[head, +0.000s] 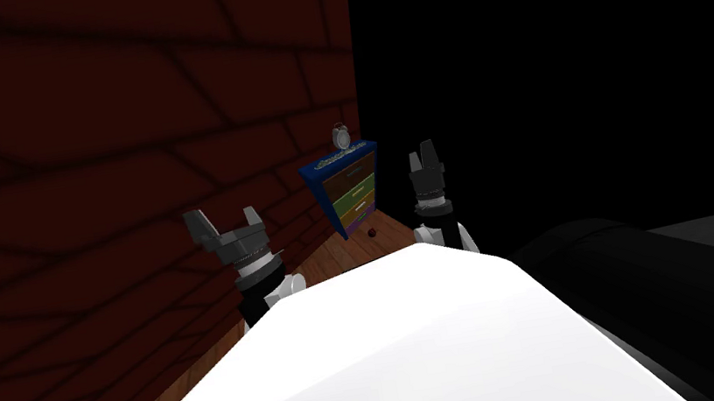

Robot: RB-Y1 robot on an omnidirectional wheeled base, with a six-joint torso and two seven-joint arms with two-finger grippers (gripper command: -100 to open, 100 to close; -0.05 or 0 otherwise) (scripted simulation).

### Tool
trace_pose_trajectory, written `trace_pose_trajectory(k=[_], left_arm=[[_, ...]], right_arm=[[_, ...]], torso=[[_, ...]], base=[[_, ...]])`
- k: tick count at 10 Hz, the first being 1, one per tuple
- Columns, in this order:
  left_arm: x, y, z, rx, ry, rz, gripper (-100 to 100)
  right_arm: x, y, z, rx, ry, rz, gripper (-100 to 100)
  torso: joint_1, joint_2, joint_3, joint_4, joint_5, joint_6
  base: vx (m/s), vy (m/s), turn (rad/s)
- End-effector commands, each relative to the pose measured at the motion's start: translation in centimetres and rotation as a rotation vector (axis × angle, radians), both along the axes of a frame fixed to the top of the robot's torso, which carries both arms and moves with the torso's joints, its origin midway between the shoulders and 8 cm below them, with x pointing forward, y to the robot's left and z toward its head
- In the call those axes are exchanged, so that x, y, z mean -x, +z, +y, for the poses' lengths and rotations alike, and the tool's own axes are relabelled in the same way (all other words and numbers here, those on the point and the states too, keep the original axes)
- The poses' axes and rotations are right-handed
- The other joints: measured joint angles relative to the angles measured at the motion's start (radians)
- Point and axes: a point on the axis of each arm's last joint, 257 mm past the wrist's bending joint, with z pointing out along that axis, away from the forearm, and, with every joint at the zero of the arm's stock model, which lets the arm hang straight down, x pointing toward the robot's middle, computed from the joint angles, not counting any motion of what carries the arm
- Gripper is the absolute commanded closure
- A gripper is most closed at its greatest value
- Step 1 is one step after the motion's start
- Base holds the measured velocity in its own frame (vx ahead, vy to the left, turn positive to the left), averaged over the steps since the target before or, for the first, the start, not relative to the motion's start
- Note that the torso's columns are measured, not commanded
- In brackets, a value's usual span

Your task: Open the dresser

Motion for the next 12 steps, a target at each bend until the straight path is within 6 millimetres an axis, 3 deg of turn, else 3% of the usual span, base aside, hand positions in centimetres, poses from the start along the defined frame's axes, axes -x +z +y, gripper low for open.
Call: trace_pose_trajectory(k=[1,9,10,12], left_arm=[[0.0,0.0,0.0,0.0,0.0,0.0,0],[0.0,0.0,0.0,0.0,0.0,0.0,0],[0.0,0.0,0.0,0.0,0.0,0.0,0],[0.0,0.0,0.0,0.0,0.0,0.0,0]], right_arm=[[0.0,0.0,0.0,0.0,0.0,0.0,0],[0.0,0.0,0.0,0.0,0.0,0.0,0],[-0.5,-0.8,0.5,0.071,-0.017,0.033,-100],[-1.2,-2.0,0.8,0.16,-0.053,0.077,-100]], torso=[[0.0,0.041,-0.082,0.041,0.0,0.0],[0.0,0.618,-1.234,0.617,0.0,0.0],[0.0,0.691,-1.382,0.691,0.0,0.0],[0.0,0.733,-1.471,0.734,0.0,0.0]], base=[[0.0,0.0,0.0],[0.0,0.0,0.0],[0.02,-0.007,0.098],[0.031,-0.011,0.121]])
